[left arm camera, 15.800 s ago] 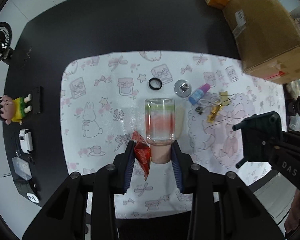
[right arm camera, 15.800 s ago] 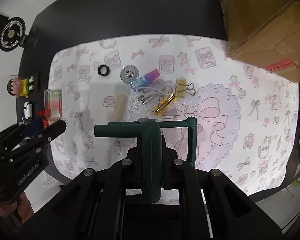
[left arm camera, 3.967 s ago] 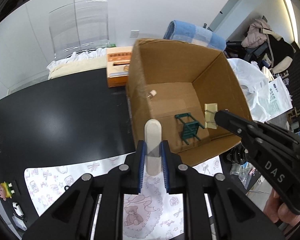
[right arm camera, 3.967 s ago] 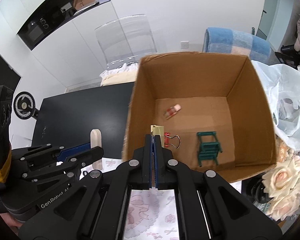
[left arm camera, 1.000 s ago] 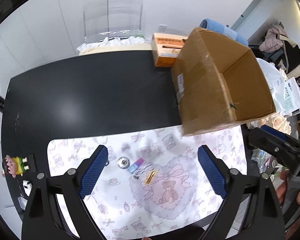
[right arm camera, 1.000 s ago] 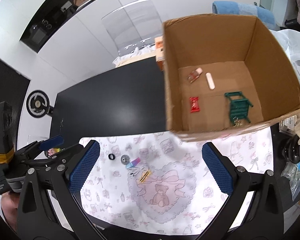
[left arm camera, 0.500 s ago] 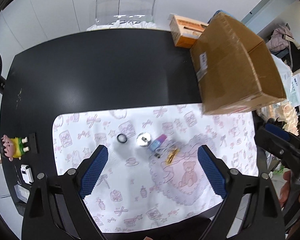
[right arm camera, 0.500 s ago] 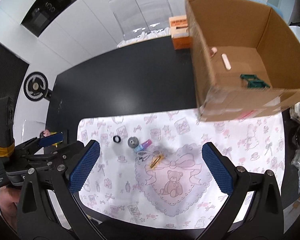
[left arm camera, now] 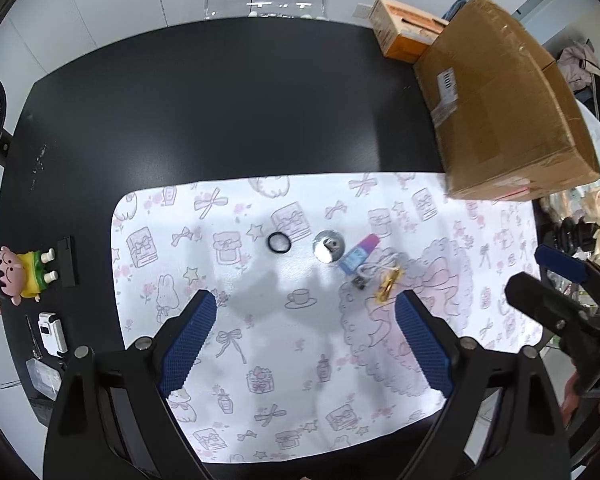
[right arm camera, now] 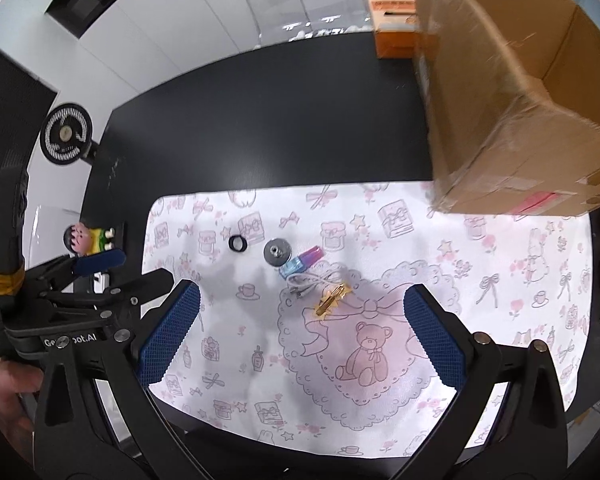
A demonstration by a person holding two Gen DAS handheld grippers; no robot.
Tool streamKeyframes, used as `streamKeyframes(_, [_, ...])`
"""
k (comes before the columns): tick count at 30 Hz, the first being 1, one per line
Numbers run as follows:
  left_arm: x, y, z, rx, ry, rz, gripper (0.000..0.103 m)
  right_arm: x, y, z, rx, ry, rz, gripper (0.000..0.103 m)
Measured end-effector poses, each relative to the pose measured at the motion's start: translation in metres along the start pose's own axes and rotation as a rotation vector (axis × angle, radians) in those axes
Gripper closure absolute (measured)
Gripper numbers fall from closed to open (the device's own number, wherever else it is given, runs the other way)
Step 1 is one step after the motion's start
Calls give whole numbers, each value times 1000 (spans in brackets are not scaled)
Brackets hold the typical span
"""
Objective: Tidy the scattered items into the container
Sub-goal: 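Withdraw both open tools from the box back over the mat, then grasp the black hair tie with the left tool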
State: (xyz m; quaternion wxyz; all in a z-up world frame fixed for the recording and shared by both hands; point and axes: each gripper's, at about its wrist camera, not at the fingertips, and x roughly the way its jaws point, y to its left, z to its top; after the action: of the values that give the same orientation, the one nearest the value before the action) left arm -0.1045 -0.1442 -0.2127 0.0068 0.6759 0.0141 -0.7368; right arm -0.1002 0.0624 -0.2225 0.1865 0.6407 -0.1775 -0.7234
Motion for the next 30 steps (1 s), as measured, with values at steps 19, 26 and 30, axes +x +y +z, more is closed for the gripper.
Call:
streamKeyframes(19, [82, 21, 4, 29, 75, 16, 26, 104, 5, -18, -94, 154, -51, 1])
streamKeyframes(26, [109, 19, 19, 49, 108, 61, 26, 139, 3, -17, -126, 227, -62, 4])
streamKeyframes(30, [122, 20, 26, 46, 133, 90, 31, 153, 4, -15, -168, 251, -84, 5])
